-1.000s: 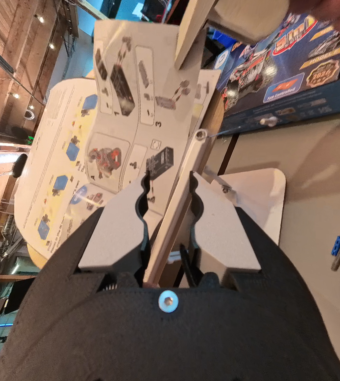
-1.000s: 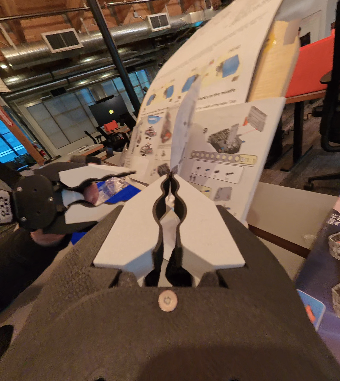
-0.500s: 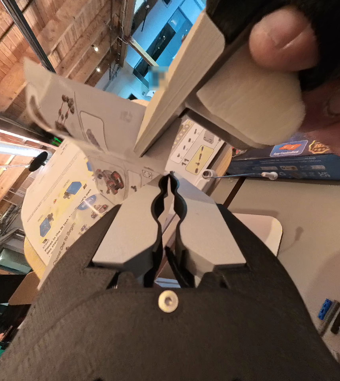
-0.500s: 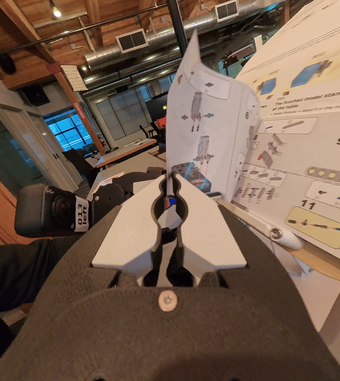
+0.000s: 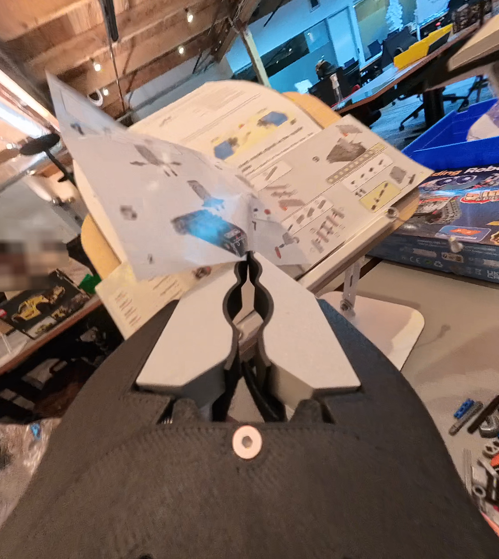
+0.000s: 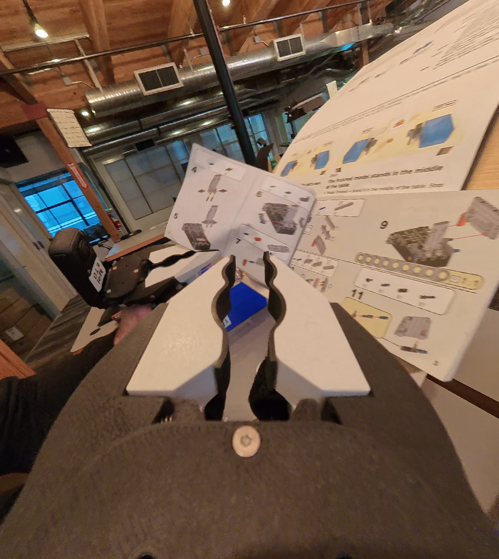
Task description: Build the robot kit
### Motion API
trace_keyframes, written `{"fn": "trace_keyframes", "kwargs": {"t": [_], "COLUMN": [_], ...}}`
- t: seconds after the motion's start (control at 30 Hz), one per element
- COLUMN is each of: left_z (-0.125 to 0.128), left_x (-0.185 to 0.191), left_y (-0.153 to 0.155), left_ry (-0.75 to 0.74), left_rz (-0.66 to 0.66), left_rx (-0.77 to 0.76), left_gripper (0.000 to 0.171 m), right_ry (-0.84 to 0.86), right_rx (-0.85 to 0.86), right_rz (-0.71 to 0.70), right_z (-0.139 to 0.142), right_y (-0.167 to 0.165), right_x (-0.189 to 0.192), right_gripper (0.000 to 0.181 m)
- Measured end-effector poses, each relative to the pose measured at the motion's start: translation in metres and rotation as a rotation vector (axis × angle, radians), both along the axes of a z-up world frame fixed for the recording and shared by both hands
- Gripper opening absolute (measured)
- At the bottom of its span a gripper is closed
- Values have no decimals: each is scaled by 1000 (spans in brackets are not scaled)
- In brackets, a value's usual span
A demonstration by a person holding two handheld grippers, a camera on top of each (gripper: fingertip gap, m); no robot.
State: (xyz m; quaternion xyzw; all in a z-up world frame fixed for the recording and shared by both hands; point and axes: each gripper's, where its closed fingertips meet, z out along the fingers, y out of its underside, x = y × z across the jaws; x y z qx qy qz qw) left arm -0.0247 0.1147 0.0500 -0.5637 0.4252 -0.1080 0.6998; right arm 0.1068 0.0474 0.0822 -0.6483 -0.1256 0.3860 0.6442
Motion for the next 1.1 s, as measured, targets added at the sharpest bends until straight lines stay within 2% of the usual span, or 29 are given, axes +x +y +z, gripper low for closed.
{"fn": "trace_keyframes", "kwargs": {"t": [0.13,0.37,0.47,0.7,0.83,1.1], "left_z": [-8,-25,-27,-15,-14,-14], "left_x": [-23,-33,-37,-52,-58,-64], "left_y": [13,25,30,35,38,42], "left_ry": [-59,-195,-276,-388,-402,-432], "left_rz": [18,-51,-99,-143,-129,-120], "left_rx": [-90,-245,-320,-352,-360,-384], "left_gripper": [0,0,8,11,7,11], "right_ry": [-40,-60,-72,-87,-103,-130], "right_rx": [-32,-65,-75,-92,-94,-95], "right_rz": [-52,-58,-63,-76,-89,-108], "right_z": [-11,-25,-30,-37,-39,-40], "right_y": [7,14,17,20,21,22], "right_x": [11,11,12,15,16,18], "right_gripper": [17,16,17,17,17,17]}}
